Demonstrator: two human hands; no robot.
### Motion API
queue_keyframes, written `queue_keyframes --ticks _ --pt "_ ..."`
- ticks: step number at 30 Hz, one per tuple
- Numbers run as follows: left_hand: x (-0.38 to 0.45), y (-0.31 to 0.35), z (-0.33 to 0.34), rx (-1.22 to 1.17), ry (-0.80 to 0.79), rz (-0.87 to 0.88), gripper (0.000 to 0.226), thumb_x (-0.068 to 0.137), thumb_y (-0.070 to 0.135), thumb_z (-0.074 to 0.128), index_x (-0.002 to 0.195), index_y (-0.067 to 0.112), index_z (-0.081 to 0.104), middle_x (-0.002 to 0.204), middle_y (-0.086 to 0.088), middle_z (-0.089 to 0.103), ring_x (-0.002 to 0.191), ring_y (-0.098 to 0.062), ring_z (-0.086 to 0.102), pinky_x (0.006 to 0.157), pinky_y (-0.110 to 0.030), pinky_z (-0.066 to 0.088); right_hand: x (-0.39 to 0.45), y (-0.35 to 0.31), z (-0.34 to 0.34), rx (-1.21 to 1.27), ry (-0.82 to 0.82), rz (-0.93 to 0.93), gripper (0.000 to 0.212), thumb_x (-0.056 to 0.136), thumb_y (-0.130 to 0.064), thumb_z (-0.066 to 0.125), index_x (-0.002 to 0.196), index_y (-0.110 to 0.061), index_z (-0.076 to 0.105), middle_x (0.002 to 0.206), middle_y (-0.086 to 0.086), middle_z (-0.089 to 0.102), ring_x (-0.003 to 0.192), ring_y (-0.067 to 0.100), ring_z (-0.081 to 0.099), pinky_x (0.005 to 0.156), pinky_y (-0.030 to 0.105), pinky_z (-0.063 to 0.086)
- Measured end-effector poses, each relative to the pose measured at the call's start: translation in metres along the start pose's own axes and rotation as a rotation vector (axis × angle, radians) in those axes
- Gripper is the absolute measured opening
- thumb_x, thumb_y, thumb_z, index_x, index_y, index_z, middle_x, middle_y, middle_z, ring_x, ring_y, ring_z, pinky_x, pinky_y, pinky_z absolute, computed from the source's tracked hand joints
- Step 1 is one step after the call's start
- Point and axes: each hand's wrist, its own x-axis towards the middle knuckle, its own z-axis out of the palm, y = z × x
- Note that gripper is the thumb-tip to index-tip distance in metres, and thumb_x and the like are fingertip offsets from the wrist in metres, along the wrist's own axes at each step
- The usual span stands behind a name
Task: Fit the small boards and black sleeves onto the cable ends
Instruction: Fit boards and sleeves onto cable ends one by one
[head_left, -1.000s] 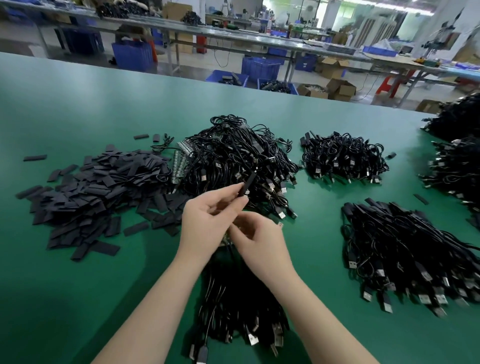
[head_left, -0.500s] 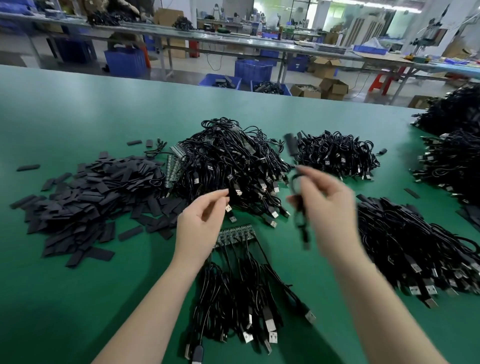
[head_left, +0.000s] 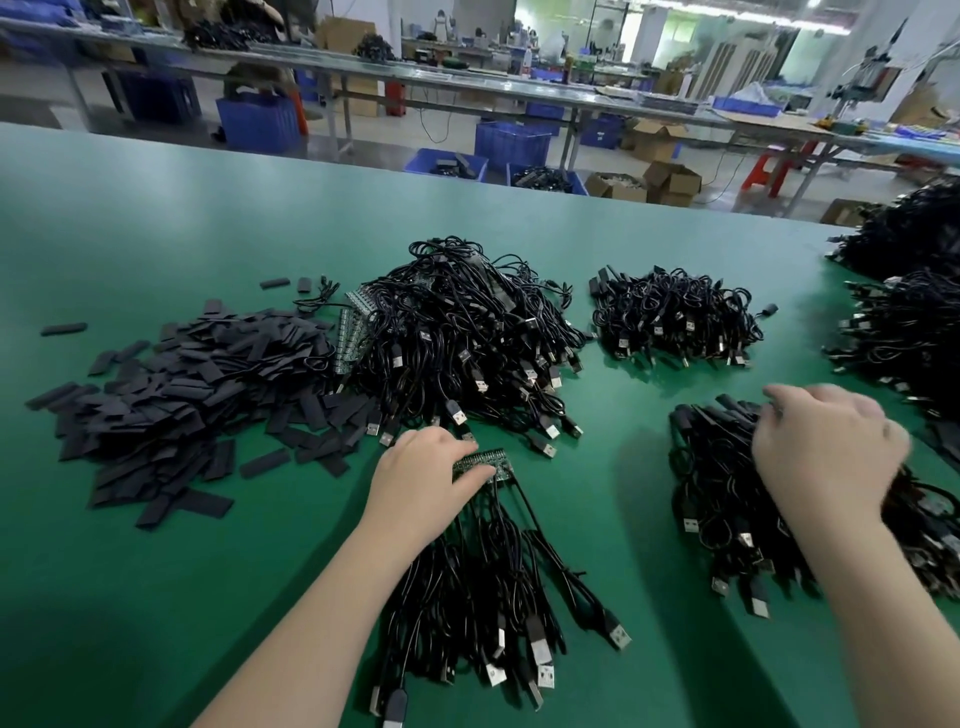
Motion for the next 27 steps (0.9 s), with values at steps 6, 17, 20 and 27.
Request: queue_keyframes --ticks 6,17,20,27 --pt "0.003 -0.002 0.0 -0.08 -0.027 -0.015 0.039 0.091 0.055 0.055 0.123 0.033 0.063 0.127 0.013 0.059 0.122 -0.016 0.047 0.102 -0.035 0.036 -0.054 -0.099 0.009 0.545 -0.462 -0.305 0.031 0.095 -0.033 0.061 0.123 -0.023 0.069 0.104 -0.008 0.069 0.087 0.014 0.062 0.079 0.03 0.051" --pt "0.0 0.0 0.003 -0.097 0.017 0.038 0.043 0.096 0.043 0.054 0.138 0.032 0.051 0.131 0.012 0.054 0.124 -0.016 0.045 0.104 -0.034 0.034 -0.077 -0.146 0.047 0.652 -0.779 -0.154 0.03 0.09 -0.03 0.067 0.118 -0.018 0.069 0.103 -0.007 0.07 0.092 0.01 0.061 0.076 0.022 0.043" --pt "0.0 0.0 0.003 -0.138 0.05 0.018 0.044 0.096 0.045 0.052 0.137 0.028 0.054 0.131 0.01 0.057 0.125 -0.014 0.045 0.103 -0.031 0.033 -0.074 -0.145 0.046 0.809 -0.813 -0.043 0.03 0.088 -0.025 0.072 0.116 -0.015 0.067 0.098 -0.007 0.069 0.093 0.014 0.065 0.083 0.028 0.051" --pt "-0.002 0.01 -0.008 -0.285 0.239 0.052 0.019 0.089 0.04 0.065 0.105 0.031 0.069 0.103 0.018 0.067 0.106 -0.006 0.057 0.095 -0.03 0.04 -0.079 -0.136 0.038 1.089 -0.679 -0.008 0.011 0.085 -0.024 0.077 0.084 -0.034 0.073 0.078 -0.013 0.075 0.08 0.004 0.069 0.077 0.019 0.054"
